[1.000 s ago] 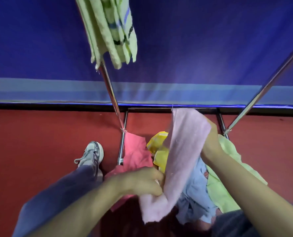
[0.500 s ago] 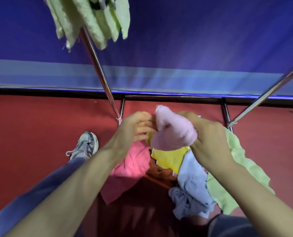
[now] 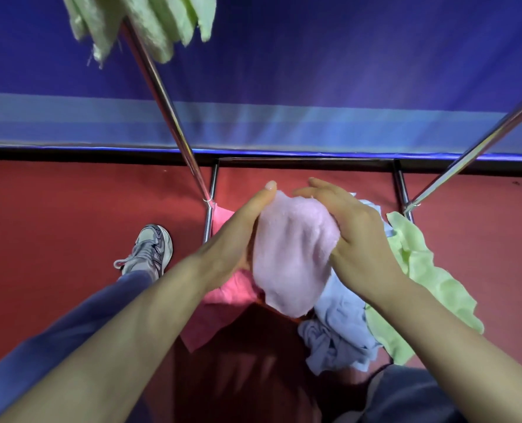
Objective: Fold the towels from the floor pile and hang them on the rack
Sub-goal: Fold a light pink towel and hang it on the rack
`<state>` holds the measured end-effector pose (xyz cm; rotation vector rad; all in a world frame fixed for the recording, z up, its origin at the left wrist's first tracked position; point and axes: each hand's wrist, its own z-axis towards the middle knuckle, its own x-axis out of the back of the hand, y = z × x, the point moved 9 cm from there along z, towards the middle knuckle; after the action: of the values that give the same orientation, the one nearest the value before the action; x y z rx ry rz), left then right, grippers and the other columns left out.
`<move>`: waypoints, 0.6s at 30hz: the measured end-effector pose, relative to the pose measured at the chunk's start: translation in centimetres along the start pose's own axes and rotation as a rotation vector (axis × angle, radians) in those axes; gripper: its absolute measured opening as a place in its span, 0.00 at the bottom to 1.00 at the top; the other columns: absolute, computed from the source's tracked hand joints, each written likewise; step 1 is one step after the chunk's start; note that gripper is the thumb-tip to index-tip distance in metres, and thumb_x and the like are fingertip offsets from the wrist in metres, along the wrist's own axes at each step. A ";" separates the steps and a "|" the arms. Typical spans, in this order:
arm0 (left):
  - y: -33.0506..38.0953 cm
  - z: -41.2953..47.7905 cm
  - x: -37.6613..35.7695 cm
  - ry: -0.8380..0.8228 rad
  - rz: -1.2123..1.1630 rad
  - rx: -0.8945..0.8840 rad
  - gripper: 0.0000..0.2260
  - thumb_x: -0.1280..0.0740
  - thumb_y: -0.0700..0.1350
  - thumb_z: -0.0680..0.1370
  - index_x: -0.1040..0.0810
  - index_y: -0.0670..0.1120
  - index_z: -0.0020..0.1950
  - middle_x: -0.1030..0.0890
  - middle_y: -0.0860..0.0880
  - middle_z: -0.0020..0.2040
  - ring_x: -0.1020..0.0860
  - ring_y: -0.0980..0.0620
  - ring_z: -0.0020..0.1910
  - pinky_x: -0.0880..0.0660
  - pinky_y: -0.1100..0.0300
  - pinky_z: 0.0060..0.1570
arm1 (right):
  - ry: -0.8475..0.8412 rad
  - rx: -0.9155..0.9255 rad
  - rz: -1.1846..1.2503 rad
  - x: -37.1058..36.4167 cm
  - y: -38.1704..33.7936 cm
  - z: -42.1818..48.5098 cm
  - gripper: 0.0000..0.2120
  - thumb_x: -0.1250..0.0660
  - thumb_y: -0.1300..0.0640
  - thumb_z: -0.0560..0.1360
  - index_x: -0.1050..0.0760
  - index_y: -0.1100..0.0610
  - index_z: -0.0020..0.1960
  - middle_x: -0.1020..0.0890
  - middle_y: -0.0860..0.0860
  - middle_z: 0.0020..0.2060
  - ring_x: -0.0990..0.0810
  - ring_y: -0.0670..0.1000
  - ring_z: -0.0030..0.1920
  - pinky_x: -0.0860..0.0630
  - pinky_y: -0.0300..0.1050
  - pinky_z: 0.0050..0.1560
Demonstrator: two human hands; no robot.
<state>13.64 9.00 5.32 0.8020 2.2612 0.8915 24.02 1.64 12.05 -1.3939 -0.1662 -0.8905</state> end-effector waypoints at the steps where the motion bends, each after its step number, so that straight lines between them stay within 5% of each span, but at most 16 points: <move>1: -0.4 0.0 -0.8 -0.056 -0.073 0.029 0.24 0.41 0.64 0.78 0.14 0.49 0.54 0.16 0.46 0.58 0.18 0.50 0.59 0.27 0.51 0.67 | -0.010 0.020 -0.005 -0.2 -0.2 -0.1 0.24 0.41 0.56 0.69 0.22 0.57 0.64 0.20 0.50 0.63 0.29 0.49 0.71 0.34 0.37 0.68; 4: -0.6 -0.4 -2.4 -0.124 -0.327 0.081 0.27 0.46 0.62 0.82 0.24 0.46 0.71 0.25 0.46 0.71 0.27 0.50 0.70 0.34 0.52 0.73 | -0.019 0.070 -0.023 -0.5 -0.7 -0.4 0.25 0.41 0.50 0.73 0.24 0.55 0.67 0.28 0.54 0.72 0.37 0.40 0.75 0.39 0.30 0.69; 6: -0.1 -0.9 -3.3 -0.213 -0.488 0.111 0.29 0.47 0.62 0.83 0.34 0.46 0.78 0.35 0.51 0.76 0.35 0.52 0.76 0.40 0.55 0.76 | -0.029 0.167 -0.032 -0.6 -1.7 -0.6 0.22 0.35 0.56 0.74 0.24 0.57 0.68 0.33 0.54 0.74 0.40 0.34 0.74 0.42 0.26 0.68; 7: 0.3 -1.2 -3.4 -0.262 -0.537 0.119 0.28 0.47 0.62 0.83 0.32 0.46 0.77 0.31 0.52 0.73 0.32 0.54 0.74 0.37 0.57 0.75 | -0.065 0.219 -0.030 -0.9 -2.2 -0.9 0.23 0.32 0.59 0.73 0.24 0.57 0.68 0.33 0.55 0.74 0.39 0.36 0.74 0.41 0.28 0.69; 9: 0.7 -1.0 -2.4 -0.293 -0.503 0.105 0.25 0.46 0.57 0.84 0.26 0.41 0.70 0.17 0.48 0.54 0.18 0.53 0.55 0.23 0.60 0.58 | -0.156 0.279 -0.033 -1.8 -3.0 -1.6 0.24 0.29 0.61 0.71 0.24 0.57 0.67 0.30 0.54 0.73 0.31 0.43 0.72 0.35 0.37 0.70; 12: 0.9 -0.6 -1.3 -0.272 -0.527 0.140 0.22 0.43 0.52 0.81 0.30 0.39 0.67 0.18 0.46 0.39 0.18 0.51 0.34 0.22 0.62 0.36 | -0.216 0.337 -0.089 -2.8 -4.2 -2.4 0.22 0.29 0.60 0.72 0.22 0.56 0.66 0.24 0.51 0.69 0.23 0.51 0.66 0.27 0.48 0.66; 15: 1.2 0.9 1.7 -0.004 -0.541 0.038 0.24 0.42 0.47 0.81 0.30 0.36 0.73 0.17 0.43 0.49 0.17 0.50 0.43 0.19 0.59 0.41 | -0.236 0.383 -0.093 -3.4 -5.0 -3.0 0.20 0.25 0.59 0.71 0.19 0.57 0.62 0.20 0.52 0.63 0.19 0.54 0.60 0.23 0.50 0.59; 18: 1.5 1.4 4.9 0.200 -0.593 -0.096 0.19 0.40 0.43 0.82 0.27 0.37 0.71 0.16 0.46 0.50 0.15 0.53 0.44 0.17 0.59 0.44 | -0.290 0.338 -0.066 -3.7 -5.0 -2.9 0.12 0.24 0.60 0.68 0.18 0.58 0.51 0.17 0.51 0.47 0.17 0.54 0.46 0.22 0.50 0.45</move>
<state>11.89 13.83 4.15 -0.0206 2.3987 0.8035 17.24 1.09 13.06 -1.1971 -0.5609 -0.6729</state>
